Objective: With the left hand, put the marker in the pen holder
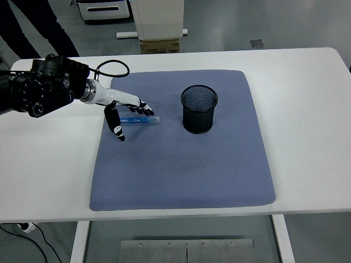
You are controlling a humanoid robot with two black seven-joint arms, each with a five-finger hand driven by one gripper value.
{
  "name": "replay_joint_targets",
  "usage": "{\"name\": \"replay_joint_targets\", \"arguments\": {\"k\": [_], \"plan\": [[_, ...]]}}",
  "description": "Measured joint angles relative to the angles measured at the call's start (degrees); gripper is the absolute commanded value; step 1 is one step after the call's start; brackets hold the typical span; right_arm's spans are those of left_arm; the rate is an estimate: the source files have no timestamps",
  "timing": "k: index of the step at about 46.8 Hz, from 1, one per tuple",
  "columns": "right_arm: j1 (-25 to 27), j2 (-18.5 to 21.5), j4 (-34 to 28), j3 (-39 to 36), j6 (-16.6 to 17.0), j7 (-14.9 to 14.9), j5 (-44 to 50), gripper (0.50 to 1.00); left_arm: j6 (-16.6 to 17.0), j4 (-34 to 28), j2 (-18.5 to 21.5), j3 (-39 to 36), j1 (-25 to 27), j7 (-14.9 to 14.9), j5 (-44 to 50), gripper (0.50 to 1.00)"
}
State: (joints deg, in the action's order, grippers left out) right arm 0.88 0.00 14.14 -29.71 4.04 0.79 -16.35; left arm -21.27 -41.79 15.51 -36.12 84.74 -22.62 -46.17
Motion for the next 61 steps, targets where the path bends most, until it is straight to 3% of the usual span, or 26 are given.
{"name": "replay_joint_targets", "arguments": {"k": [5, 18, 21, 30, 45, 61], "plan": [[0.0, 0.0, 0.0, 0.0, 0.0, 0.0, 0.0, 1.000, 0.0, 0.0, -0.4, 0.0, 0.0, 0.0, -0.4, 0.783], [0.0, 0.0, 0.0, 0.0, 0.0, 0.0, 0.0, 1.000, 1.1, 0.0, -0.6, 0.0, 0.0, -0.1, -2.1, 0.768], [0.0, 0.0, 0.0, 0.0, 0.0, 0.0, 0.0, 1.000, 2.4, 0.0, -0.7, 0.0, -0.2, 0.0, -3.6, 0.731], [0.0, 0.0, 0.0, 0.0, 0.0, 0.0, 0.0, 1.000, 2.6, 0.0, -0.9, 0.0, -0.4, 0.0, -4.1, 0.678], [0.0, 0.0, 0.0, 0.0, 0.0, 0.0, 0.0, 1.000, 2.7, -0.2, -1.4, -0.8, -0.6, -0.1, -4.4, 0.610], [0.0, 0.0, 0.0, 0.0, 0.0, 0.0, 0.0, 1.000, 2.7, -0.2, -1.5, -1.3, -1.1, -0.1, -4.5, 0.578]]}}
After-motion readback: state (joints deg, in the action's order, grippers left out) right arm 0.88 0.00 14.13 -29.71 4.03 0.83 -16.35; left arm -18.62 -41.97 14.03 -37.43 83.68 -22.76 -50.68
